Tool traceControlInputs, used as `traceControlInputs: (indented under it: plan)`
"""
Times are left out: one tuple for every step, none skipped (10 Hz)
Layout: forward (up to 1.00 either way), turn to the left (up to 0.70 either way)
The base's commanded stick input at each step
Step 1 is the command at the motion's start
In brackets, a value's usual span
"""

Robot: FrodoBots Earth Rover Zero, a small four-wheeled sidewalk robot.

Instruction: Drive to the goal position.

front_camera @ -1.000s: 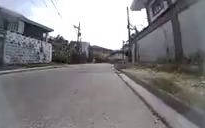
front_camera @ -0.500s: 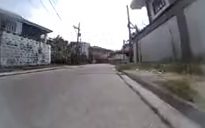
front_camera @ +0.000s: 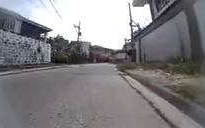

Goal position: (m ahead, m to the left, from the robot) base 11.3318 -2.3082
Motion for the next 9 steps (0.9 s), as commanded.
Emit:
traceControlInputs:
  plan:
    - [0.85,0.00]
    - [0.85,0.00]
    - [0.85,0.07]
    - [0.85,0.18]
    - [0.85,0.23]
    - [0.85,0.28]
    - [0.85,0.21]
    - [0.85,0.00]
    - [0.85,0.00]
